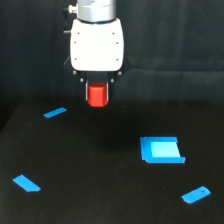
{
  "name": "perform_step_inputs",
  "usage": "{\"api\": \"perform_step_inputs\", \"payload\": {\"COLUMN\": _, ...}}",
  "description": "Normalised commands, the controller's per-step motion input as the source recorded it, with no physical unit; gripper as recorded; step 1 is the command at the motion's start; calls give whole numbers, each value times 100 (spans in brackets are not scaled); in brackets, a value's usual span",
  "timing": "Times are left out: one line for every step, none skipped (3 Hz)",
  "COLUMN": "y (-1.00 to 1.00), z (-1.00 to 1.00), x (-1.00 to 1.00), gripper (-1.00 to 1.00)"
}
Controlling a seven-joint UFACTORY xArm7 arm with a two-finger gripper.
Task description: Pick up the red object from the table
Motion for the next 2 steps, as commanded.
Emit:
{"api": "perform_step_inputs", "payload": {"y": -8, "z": 5, "x": 3, "gripper": -100}}
{"api": "perform_step_inputs", "payload": {"y": -3, "z": -3, "x": 5, "gripper": -96}}
